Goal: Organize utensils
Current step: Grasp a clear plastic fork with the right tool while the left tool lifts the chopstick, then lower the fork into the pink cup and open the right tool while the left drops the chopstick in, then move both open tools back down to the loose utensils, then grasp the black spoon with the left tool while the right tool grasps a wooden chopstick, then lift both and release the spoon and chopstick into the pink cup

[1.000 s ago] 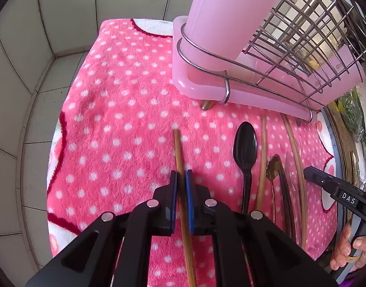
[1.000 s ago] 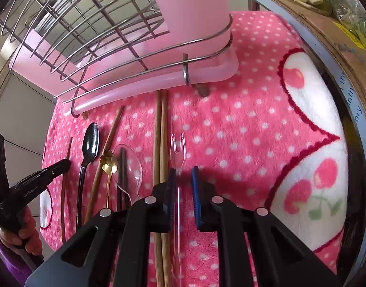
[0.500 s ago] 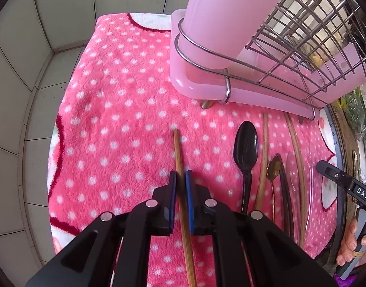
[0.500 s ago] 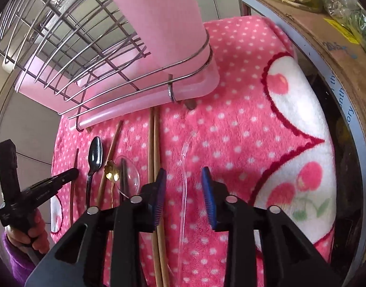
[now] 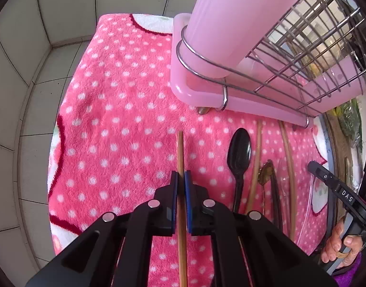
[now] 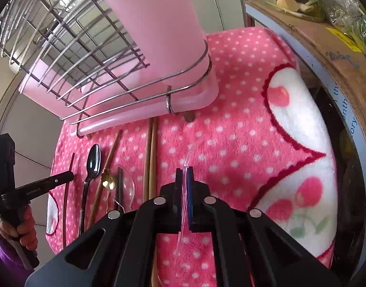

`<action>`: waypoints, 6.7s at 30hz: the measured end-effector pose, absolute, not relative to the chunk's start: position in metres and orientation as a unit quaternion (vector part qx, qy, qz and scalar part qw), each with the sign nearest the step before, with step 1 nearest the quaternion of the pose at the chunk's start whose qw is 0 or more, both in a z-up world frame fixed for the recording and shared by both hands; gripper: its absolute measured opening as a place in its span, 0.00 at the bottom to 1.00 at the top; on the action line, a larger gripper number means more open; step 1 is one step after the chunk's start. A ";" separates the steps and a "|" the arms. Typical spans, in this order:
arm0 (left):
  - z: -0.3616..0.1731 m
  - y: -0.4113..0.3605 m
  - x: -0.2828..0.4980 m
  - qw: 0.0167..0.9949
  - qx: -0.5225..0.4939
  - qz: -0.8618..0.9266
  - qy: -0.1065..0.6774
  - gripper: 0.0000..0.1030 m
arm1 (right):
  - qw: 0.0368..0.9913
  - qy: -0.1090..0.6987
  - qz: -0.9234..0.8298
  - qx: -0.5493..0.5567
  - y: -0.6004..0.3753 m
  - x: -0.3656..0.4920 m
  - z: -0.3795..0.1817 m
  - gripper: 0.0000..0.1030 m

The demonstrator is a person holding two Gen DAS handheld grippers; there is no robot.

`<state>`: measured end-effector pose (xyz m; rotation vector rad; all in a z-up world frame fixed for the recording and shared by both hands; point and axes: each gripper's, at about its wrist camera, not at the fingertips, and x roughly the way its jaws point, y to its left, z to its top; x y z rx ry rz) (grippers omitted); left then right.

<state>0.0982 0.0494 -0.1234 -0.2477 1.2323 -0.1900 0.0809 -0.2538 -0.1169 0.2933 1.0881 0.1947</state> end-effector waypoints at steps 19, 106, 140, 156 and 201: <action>0.042 0.068 0.030 0.935 -0.161 -0.117 0.292 0.05 | 0.941 0.272 0.144 0.138 -0.285 0.031 0.033 0.03; -0.011 0.068 0.070 0.887 -0.131 -0.102 0.432 0.34 | 0.912 0.366 0.113 0.146 -0.286 0.059 -0.025 0.48; -0.096 0.052 0.055 0.833 -0.137 -0.143 0.517 0.34 | 0.792 0.601 0.095 0.059 -0.187 0.124 -0.133 0.08; -0.128 -0.008 0.096 0.780 -0.059 -0.153 0.605 0.31 | 0.785 0.601 0.101 0.112 -0.237 0.068 -0.132 0.07; -0.068 0.025 0.059 0.828 -0.069 -0.147 0.536 0.05 | 0.837 0.500 0.166 0.146 -0.273 0.065 -0.080 0.06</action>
